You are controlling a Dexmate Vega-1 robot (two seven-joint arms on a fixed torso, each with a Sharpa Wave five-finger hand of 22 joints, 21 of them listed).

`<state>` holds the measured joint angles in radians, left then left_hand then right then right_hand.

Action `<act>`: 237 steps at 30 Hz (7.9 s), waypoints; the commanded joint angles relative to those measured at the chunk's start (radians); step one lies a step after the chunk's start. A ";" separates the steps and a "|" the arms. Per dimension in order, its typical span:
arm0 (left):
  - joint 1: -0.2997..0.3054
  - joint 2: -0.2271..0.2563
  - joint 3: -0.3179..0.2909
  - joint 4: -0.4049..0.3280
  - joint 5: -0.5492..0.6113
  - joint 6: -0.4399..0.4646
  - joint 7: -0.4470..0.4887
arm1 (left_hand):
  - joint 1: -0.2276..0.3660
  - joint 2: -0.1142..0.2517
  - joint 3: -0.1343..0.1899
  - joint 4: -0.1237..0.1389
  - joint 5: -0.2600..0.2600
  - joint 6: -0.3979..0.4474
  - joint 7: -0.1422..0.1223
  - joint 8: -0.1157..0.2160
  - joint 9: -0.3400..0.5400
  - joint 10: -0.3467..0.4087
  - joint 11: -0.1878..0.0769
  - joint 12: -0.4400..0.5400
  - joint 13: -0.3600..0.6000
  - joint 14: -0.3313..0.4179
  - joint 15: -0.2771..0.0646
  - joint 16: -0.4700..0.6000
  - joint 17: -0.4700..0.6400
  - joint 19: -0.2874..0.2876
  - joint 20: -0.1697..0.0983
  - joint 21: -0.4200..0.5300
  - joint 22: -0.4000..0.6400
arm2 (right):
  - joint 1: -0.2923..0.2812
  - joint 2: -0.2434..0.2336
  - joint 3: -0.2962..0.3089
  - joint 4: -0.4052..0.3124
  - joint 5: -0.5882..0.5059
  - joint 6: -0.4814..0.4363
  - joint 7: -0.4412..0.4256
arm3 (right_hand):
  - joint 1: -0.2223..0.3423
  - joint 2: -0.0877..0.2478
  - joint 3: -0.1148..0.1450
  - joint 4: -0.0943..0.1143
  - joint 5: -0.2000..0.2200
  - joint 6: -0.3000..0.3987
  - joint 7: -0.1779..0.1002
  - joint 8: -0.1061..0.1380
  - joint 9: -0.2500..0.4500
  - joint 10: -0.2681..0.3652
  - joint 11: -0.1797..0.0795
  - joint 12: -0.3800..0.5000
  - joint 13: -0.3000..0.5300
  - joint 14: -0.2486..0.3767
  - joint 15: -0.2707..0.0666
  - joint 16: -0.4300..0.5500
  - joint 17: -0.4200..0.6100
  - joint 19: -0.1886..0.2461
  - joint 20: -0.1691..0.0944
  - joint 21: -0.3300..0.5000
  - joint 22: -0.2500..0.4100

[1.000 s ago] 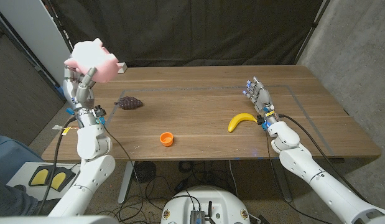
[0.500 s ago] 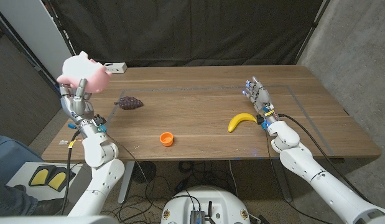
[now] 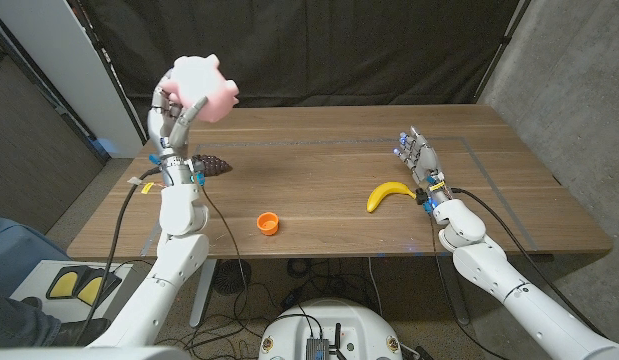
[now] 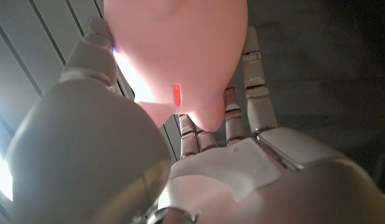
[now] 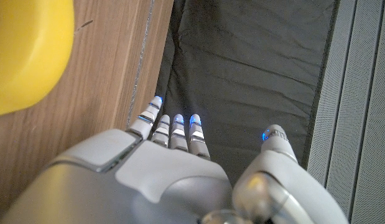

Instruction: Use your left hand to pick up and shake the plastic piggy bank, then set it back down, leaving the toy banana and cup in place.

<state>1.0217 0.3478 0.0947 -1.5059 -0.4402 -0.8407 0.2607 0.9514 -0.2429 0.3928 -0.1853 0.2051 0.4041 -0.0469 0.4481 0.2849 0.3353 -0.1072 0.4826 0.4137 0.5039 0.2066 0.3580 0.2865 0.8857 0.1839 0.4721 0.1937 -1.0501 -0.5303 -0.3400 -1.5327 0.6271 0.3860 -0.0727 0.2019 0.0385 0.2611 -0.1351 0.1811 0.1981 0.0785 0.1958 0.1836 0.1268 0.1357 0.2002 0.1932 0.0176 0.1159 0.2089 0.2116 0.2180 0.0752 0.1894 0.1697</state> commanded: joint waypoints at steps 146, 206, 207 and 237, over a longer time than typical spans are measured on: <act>-0.213 0.413 0.356 -0.394 1.177 0.867 -0.151 | 0.329 0.379 0.120 0.014 -0.001 0.296 0.124 -0.046 0.013 0.330 0.105 -0.061 0.123 0.272 -0.264 -0.030 0.000 -0.045 -0.155 0.051 -0.005 | 0.012 0.009 0.018 0.025 0.002 0.037 0.015 | 0.024 0.002 -0.010 -0.005 -0.001 0.030 0.017 0.007 0.006 0.041 0.013 0.010 0.001 0.036 -0.018 0.010 0.001 0.044 -0.026 0.014 0.004; -0.199 0.535 0.356 -0.425 0.942 0.923 -0.108 | 0.326 0.382 0.120 0.018 -0.002 0.305 0.129 -0.064 0.008 0.341 0.109 -0.076 0.131 0.279 -0.258 -0.035 -0.001 -0.052 -0.151 0.071 -0.006 | 0.004 0.001 0.015 0.029 0.017 0.021 0.031 | 0.026 0.003 -0.014 -0.003 -0.001 0.027 0.017 0.002 0.006 0.042 0.011 0.005 0.001 0.037 -0.014 0.006 0.001 0.042 -0.021 0.009 0.004; -0.198 0.535 0.356 -0.425 0.941 0.924 -0.107 | 0.326 0.383 0.120 0.018 -0.002 0.305 0.129 -0.064 0.008 0.341 0.110 -0.076 0.131 0.280 -0.259 -0.035 -0.001 -0.052 -0.150 0.071 -0.006 | 0.004 0.000 0.015 0.031 0.015 0.023 0.033 | 0.026 0.003 -0.014 -0.003 -0.001 0.027 0.017 0.002 0.006 0.042 0.011 0.005 0.001 0.036 -0.014 0.006 0.001 0.042 -0.021 0.009 0.004; -0.130 0.433 0.345 -0.223 0.628 0.741 -0.012 | -0.166 0.400 0.021 0.259 -0.003 0.027 0.158 -0.265 -0.056 0.111 0.191 -0.273 0.027 -0.060 -0.109 -0.172 -0.064 -0.444 -0.014 -0.083 -0.009 | -0.028 -0.015 0.023 -0.003 0.016 0.017 0.021 | 0.027 0.004 -0.015 -0.002 -0.001 0.026 0.017 0.001 0.006 0.041 0.010 0.003 0.001 0.036 -0.013 0.005 0.001 0.041 -0.020 0.008 0.004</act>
<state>0.8703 0.8265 0.4450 -1.8280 0.3261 -0.0033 0.2318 0.8174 0.1630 0.4180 0.0572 0.2058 0.4620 0.1144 0.1940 0.2338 0.4618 0.0821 0.2183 0.4485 0.4630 0.0930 0.1884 0.2248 0.4683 0.1643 0.4027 0.1860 -1.0701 -0.5407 -0.3186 -1.5286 0.6447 0.4029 -0.0492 0.2189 0.0451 0.2473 -0.1369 0.1811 0.2178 0.0945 0.1958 0.1836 0.1625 0.1466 0.2079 0.1909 0.0499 0.0946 0.2146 0.2093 0.2521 0.0518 0.1973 0.1697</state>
